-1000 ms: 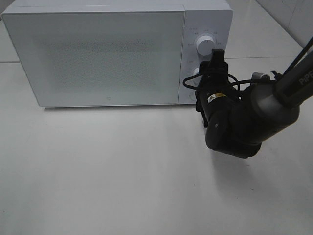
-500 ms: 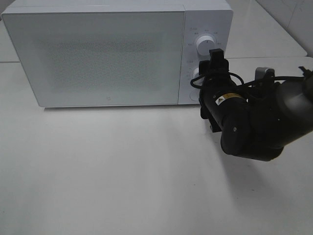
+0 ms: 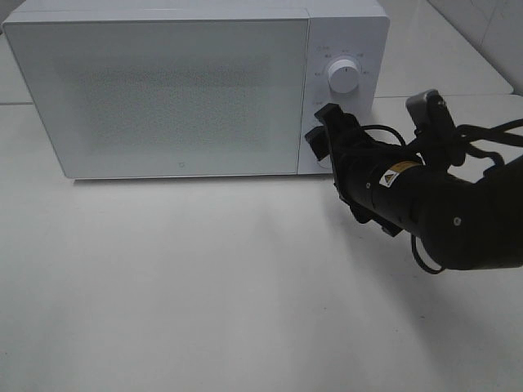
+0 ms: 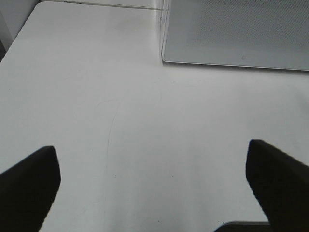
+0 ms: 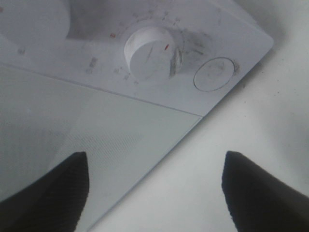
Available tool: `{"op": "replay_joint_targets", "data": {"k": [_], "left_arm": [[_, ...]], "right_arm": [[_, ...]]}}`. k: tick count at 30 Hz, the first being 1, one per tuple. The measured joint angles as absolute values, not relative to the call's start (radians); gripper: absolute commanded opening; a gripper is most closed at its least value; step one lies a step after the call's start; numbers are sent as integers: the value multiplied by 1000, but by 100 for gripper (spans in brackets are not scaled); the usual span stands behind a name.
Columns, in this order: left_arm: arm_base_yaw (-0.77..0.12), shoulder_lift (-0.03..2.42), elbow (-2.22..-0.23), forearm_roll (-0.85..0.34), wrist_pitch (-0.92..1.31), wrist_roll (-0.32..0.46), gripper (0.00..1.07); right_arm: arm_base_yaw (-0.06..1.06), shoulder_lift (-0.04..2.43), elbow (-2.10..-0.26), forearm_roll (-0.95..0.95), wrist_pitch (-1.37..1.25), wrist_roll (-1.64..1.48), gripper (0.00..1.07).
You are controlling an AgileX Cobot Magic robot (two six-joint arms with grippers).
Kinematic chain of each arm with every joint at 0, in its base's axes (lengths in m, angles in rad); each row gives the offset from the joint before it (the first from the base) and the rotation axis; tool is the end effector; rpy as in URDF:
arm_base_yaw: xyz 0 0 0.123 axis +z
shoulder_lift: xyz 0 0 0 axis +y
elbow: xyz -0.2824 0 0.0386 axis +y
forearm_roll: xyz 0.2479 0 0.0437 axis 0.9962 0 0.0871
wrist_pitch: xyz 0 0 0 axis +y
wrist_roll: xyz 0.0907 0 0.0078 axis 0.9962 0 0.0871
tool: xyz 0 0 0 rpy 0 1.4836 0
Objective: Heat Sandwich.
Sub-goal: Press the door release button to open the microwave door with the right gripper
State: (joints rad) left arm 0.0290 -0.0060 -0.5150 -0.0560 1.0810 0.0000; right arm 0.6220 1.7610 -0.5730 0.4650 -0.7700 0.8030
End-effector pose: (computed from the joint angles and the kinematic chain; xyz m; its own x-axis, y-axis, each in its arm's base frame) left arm -0.0083 -0.0047 0.2797 -0.4549 -0.0395 -0.8897 0.0030 0.9989 -0.0459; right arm 0.2640 0.1544 0.1466 -0.4162 0.7680 -0.4868 0.1491 0.5858 0.7967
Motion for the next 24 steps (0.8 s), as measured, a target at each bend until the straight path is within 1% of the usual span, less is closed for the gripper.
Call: {"op": "replay_joint_targets", "data": {"k": [2,4,5,7,9,12,13,14,17,18,22,24], "left_arm": [[29,-6,-515,-56,1081,0,99],[29,-6,-515,-56,1081,0,99],[29,-6,-515,-56,1081,0,99],[29,-6,-515,-56,1081,0,99],[29,-6,-515,-56,1081,0,99],[29,-6,-515,-56,1081,0,99],[29,-6,-515,-56,1081,0,99],[29,-6,-515,-56,1081,0,99],[29,-6,-515,-56,1081,0,99],[29,-6,-515,-56,1081,0,99],[29,-6,-515,-56,1081,0,99],[29,-6,-515,-56,1081,0,99]], "right_arm": [[622,1749,-573,463,-739,768,76],[622,1722,-572,459,-687,677,76],[610,1691,-572,447,-620,594,76],[604,1675,-572,443,-591,565,76],[568,1627,-571,399,-482,472,76],[540,1594,-571,358,-405,416,76],[517,1557,-571,308,-329,379,76],[517,1557,-571,308,-329,379,76],[483,1508,-583,214,-184,346,76],[467,1479,-601,147,-78,335,77],[459,1426,-641,43,61,320,76],[458,1368,-679,-42,187,312,76]]}}
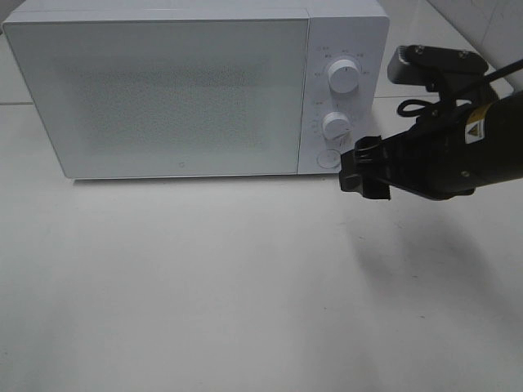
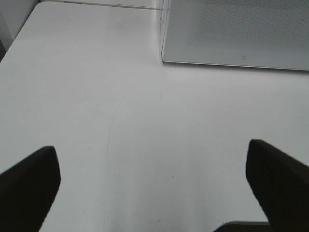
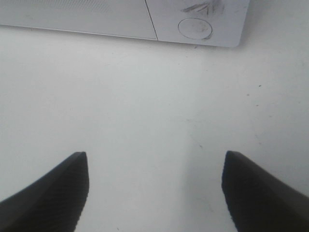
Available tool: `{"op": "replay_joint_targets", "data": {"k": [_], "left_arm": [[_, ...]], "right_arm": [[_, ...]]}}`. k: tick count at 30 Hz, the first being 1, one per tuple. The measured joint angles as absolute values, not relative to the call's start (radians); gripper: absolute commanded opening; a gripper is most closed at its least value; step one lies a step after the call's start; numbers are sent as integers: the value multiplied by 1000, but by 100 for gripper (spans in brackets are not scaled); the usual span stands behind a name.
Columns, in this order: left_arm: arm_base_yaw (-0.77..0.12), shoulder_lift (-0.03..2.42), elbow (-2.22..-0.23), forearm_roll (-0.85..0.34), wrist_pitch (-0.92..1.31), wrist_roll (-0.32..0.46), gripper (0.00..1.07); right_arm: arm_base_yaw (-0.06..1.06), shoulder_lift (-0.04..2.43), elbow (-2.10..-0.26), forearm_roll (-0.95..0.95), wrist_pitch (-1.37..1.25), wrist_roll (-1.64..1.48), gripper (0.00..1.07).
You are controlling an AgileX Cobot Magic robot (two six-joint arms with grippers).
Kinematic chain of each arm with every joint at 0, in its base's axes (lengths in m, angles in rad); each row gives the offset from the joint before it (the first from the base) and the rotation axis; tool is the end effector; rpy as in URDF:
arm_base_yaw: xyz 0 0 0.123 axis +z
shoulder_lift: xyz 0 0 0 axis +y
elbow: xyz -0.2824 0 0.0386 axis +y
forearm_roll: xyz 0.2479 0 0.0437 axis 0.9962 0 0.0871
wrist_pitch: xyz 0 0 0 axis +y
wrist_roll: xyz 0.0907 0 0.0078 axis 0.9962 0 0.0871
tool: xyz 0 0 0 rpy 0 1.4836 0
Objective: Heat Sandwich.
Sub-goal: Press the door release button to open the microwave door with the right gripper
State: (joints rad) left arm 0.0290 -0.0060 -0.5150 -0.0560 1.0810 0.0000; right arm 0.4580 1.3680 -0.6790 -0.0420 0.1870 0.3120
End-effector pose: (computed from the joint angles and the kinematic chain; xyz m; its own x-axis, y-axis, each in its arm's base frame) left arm -0.0083 -0.0047 0.2797 -0.4549 -0.0395 -0.8897 0.0030 0.9989 -0.0459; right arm 0.2372 0.1161 0.2188 -0.7300 -0.0617 -0.6806 -0.2511 0.9505 0.1832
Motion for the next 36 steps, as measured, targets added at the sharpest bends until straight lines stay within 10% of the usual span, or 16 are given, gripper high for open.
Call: {"op": "replay_joint_targets", "data": {"k": [36], "left_arm": [[29,-6,-515,-56,1081,0,99]], "right_arm": [[431,418,-676,-189,1067,78,76]]}}
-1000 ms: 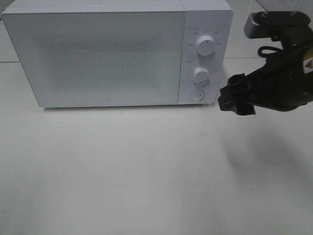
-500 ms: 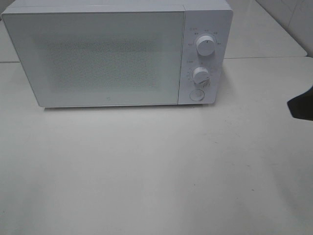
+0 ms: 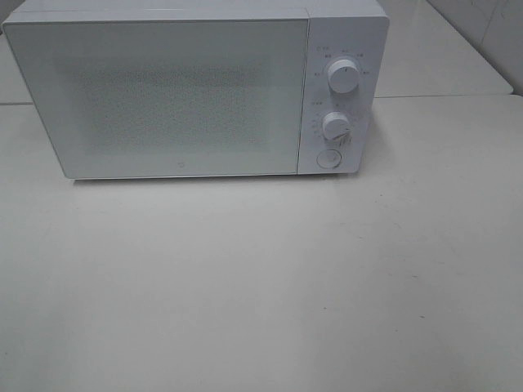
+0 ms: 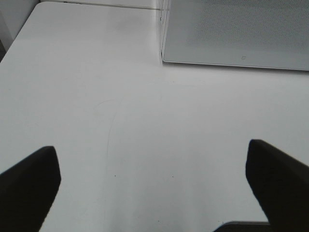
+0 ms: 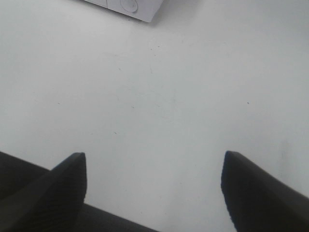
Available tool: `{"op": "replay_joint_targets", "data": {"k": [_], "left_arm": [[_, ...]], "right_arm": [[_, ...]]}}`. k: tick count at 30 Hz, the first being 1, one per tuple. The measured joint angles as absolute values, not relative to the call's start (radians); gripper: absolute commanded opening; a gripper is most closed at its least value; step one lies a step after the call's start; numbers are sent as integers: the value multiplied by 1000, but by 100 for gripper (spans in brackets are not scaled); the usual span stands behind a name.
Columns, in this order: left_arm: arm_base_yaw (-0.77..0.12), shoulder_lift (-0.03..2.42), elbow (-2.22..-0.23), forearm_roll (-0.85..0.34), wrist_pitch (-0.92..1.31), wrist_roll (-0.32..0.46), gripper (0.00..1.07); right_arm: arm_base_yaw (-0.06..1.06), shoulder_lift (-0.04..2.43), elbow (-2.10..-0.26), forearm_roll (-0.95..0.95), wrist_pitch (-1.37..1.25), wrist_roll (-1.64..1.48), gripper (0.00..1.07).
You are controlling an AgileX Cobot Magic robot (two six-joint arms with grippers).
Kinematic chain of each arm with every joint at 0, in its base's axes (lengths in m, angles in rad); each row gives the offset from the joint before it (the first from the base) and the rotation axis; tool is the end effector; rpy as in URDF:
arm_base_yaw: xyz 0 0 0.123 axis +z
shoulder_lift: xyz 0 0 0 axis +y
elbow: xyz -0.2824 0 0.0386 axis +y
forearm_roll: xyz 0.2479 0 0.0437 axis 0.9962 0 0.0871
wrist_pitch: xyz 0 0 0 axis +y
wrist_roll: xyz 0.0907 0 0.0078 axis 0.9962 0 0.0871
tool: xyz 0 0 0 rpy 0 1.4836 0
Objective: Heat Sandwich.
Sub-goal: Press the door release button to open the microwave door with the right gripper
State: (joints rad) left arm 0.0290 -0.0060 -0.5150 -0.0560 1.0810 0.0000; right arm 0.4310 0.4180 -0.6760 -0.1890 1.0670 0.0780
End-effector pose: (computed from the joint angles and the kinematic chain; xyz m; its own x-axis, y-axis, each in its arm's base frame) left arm -0.0083 -0.0047 0.2797 -0.4549 -0.0395 -0.8897 0.0030 0.9989 -0.0459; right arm 0.0552 0.0089 0.3195 -0.5908 -0.2870 -0.7540 -0.3075 0.9442 -0.1184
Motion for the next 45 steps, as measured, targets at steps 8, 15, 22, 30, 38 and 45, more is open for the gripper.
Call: {"op": "replay_joint_targets", "data": {"k": [8,15,22,30,38,45], "left_arm": [[29,-6,-515,-56,1081,0,99],[29,-6,-515,-56,1081,0,99],[29,-6,-515,-56,1081,0,99],[29,-6,-515,-56,1081,0,99],[29,-6,-515,-56,1081,0,99],[29,-6,-515,-56,1081,0,99]], "right_arm": [[247,232,-628,-188,1102,45,76],[139,104,-548,-183,1089,45,76],[72,10,-499,-108,1017,44,76],[41,-2,-497,-96,1006,44,76],[41,-2,-497,-96,1006,44,76],[41,-2,-508,-93,970,44,76]]}}
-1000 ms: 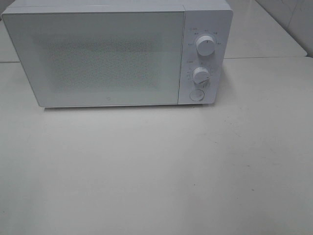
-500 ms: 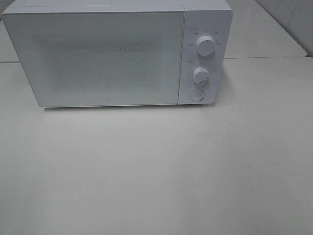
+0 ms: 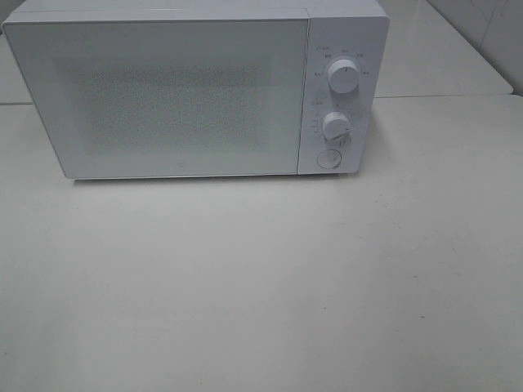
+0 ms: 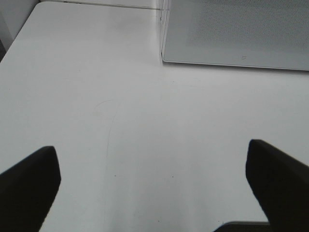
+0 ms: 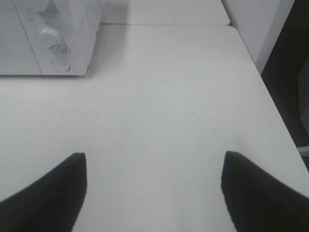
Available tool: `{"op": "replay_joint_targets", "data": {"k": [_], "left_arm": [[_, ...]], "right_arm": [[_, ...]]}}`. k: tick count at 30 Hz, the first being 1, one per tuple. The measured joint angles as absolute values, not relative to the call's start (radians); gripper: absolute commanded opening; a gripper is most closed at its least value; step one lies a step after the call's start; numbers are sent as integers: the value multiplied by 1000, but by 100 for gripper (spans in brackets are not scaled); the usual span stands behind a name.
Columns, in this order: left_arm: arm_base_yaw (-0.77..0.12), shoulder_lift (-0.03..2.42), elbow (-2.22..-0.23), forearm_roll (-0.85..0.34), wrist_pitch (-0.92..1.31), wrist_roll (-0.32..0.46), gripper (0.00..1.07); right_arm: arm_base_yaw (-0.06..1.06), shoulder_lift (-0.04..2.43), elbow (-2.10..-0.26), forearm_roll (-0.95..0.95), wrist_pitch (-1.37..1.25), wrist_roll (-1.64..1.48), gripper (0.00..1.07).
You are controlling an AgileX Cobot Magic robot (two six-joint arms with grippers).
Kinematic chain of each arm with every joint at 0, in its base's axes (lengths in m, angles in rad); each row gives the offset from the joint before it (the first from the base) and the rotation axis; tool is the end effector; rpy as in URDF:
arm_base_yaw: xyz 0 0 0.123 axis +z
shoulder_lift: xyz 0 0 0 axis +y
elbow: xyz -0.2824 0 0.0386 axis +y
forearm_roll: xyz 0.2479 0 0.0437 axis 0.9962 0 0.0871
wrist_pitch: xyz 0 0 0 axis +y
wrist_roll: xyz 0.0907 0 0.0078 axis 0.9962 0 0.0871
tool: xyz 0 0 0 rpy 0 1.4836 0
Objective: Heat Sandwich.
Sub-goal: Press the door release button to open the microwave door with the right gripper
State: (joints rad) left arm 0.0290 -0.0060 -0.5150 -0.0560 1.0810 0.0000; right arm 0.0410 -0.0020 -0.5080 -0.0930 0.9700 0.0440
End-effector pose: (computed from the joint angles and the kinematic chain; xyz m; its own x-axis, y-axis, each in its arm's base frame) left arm -0.0083 -0.0047 0.2797 -0.4549 -0.0395 -0.8897 0.0030 0.9989 -0.0459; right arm -0.0026 -0.0071 0.2872 -0.3623 -0.0235 -0.9318 0.0273 0.9990 -0.0358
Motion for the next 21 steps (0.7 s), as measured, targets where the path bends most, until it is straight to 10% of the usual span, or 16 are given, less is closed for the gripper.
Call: {"op": "replay_joint_targets", "data": {"k": [21], "left_arm": [[29,-6,-515,-56,1081,0,99]], "right_arm": [[41,334,-438,-58,341,79,76]]}}
